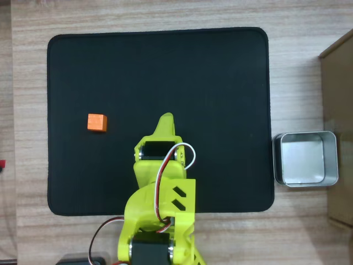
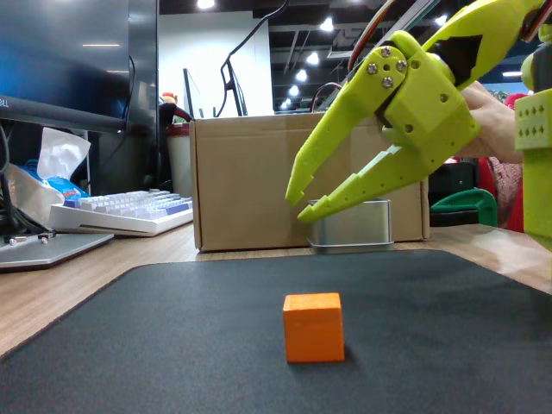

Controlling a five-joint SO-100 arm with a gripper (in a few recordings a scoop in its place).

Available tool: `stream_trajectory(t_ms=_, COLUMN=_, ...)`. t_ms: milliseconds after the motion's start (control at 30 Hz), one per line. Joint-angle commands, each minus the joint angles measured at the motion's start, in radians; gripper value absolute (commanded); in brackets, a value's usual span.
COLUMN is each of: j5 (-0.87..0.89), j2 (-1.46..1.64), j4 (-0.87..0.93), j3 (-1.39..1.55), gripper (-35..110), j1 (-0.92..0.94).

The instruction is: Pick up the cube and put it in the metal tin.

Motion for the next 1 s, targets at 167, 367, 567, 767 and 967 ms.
stream_trajectory(t_ms=167, j5=0.011, j2=0.028, j4=0.011, j3=0.012, gripper=0, j1=-0.002)
stream_trajectory(t_ms=367, j5=0.058, j2=0.028, j4=-0.014, j3=-0.046, gripper=4, j1=-0.011)
stream_trajectory(t_ms=567, j5=0.046, j2=0.026, j4=0.061, j3=-0.229, gripper=4, j1=-0.077)
stream_trajectory(t_ms=767, j5=-0.064, j2=-0.049, j4=0.13, j3=-0.388, gripper=3, j1=-0.118)
stream_trajectory(t_ms=967, j5=-0.331, j2=-0.422, j4=0.229, j3=-0.68, gripper=4, j1=-0.069)
